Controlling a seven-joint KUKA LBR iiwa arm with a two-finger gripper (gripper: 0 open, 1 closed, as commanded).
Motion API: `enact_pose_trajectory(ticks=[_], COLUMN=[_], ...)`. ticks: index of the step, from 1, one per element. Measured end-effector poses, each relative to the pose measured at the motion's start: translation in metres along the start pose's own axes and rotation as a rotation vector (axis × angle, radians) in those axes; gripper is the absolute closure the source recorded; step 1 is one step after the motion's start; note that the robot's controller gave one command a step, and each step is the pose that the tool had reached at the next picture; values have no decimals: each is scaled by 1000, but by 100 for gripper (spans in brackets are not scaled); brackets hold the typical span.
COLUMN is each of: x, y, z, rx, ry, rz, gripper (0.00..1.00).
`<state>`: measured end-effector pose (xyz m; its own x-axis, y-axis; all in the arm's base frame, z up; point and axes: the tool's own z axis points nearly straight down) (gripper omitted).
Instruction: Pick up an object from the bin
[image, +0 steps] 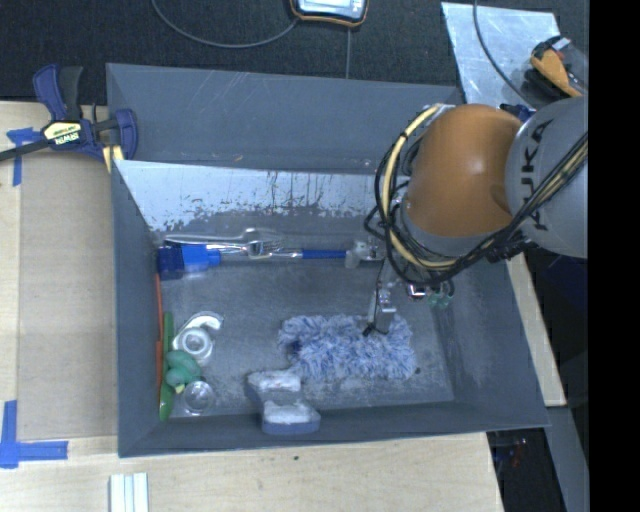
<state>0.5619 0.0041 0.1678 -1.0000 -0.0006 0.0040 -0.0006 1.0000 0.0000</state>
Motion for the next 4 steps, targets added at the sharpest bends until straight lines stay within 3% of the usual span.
enact_pose_trajectory(ticks=[1,2,3,4], x=[-2,20,23,31], y=[0,14,15,27], z=[-4,98,21,68], rx=[0,0,0,-1], ry=[-8,-6,-19,-3], rz=[0,-3,6,34], gripper=[0,0,0,0])
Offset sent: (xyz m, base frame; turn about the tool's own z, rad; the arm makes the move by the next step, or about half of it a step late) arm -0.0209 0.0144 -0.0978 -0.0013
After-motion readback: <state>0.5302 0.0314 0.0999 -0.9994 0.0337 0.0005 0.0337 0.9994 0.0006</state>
